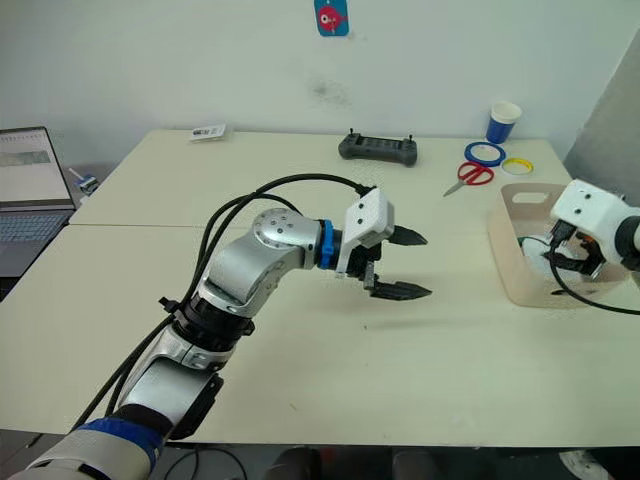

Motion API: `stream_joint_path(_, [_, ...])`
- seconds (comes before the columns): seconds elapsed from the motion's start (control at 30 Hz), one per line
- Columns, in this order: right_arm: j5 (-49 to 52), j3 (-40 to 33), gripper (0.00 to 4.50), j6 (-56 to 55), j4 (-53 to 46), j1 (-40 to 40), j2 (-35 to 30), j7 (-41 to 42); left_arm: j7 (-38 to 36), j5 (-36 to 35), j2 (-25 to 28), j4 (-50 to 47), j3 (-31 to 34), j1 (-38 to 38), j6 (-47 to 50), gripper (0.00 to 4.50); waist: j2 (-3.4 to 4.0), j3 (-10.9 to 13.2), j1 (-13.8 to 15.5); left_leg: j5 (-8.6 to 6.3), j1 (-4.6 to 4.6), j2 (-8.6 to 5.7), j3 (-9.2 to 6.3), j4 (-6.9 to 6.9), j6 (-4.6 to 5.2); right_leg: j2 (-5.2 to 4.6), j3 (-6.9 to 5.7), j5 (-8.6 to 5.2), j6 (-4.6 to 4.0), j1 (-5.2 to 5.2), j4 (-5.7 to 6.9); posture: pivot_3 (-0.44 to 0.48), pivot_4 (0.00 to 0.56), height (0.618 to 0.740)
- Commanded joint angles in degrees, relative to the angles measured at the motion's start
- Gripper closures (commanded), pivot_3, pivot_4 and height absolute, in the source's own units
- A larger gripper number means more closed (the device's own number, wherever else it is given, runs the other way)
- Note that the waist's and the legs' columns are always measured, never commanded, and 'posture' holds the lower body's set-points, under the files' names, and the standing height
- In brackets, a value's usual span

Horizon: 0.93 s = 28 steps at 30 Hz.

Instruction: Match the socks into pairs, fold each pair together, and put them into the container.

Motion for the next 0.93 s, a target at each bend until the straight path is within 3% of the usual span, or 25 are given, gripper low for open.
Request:
stream_joint_path(0.03, [3.5,-10.7,0.01,1.4,-8.2,1.9,0.2,-1.9,1.6,0.4,3.9,-2.6,4.6,2.6,-0.9,0.0,0.01,0.0,-0.2,0.0,0.01,0.03,-0.01,0.0,0.0,0.02,0.0,0.01,-0.02,0.0,0.0,0.0,0.15,0.74])
stream_joint_path(0.17, [9.7,-19.7,0.01,6.8,-24.1,7.9,8.7,-5.0,3.6,-0.9,10.6,-5.6,11.1,9.6,1.4,0.0,-0.01,0.0,-0.4,0.0,0.01,0.08,-0.13,-0.02,0.0,0.07,-0.06,0.01,-0.02,0.02,0.07,0.0,0.15,0.74])
stream_joint_path(0.33, [13.3,-19.9,0.01,10.1,-41.0,17.5,24.7,-14.7,8.5,2.7,19.0,-9.3,18.2,24.5,-1.5,0.0,-0.04,0.0,-0.1,0.0,0.02,0.09,-0.25,0.02,-0.01,0.05,-0.14,0.0,-0.01,0.06,0.16,0.0,0.15,0.74])
stream_joint_path(0.4, [13.5,-18.4,0.01,9.9,-44.3,21.4,31.0,-18.8,12.3,3.3,19.7,-10.8,21.4,30.1,-1.2,0.0,-0.05,0.0,0.2,0.01,-0.01,0.07,-0.26,0.07,-0.02,0.0,-0.14,0.0,-0.01,0.05,0.16,0.0,0.15,0.74])
stream_joint_path(0.53, [6.6,-13.2,0.01,-0.7,-44.9,31.4,41.5,-28.0,21.4,6.0,17.5,-14.2,26.7,40.8,-5.0,0.0,-0.13,-0.1,1.3,0.01,-0.03,0.08,-0.27,0.1,-0.02,-0.09,-0.14,-0.06,0.13,0.13,0.02,0.0,0.15,0.74])
stream_joint_path(0.63, [0.5,-8.5,0.01,-10.6,-41.7,41.6,45.3,-31.9,26.3,8.9,15.9,-13.3,30.2,48.9,-13.2,0.0,-0.14,-0.1,1.5,0.01,-0.03,0.07,-0.22,0.09,-0.03,-0.31,-0.13,-0.05,0.16,0.13,0.02,0.0,0.15,0.74])
stream_joint_path(0.8, [1.0,-8.2,0.01,-16.9,-39.5,50.5,50.6,-35.1,29.8,8.2,13.8,-10.3,34.2,53.9,-16.6,0.0,-0.16,-0.1,1.3,0.04,0.03,0.06,-0.1,0.09,-0.08,-0.37,-0.07,0.1,0.14,0.13,0.01,0.0,0.15,0.74])
stream_joint_path(0.93, [1.5,-10.6,0.01,-21.7,-35.1,51.8,51.5,-36.6,29.7,7.8,13.5,-7.5,35.2,54.1,-20.6,0.0,-0.23,-0.1,1.2,0.1,0.27,0.04,0.08,0.09,-0.19,-0.29,-0.03,0.12,-0.22,0.24,0.0,0.0,0.15,0.74])
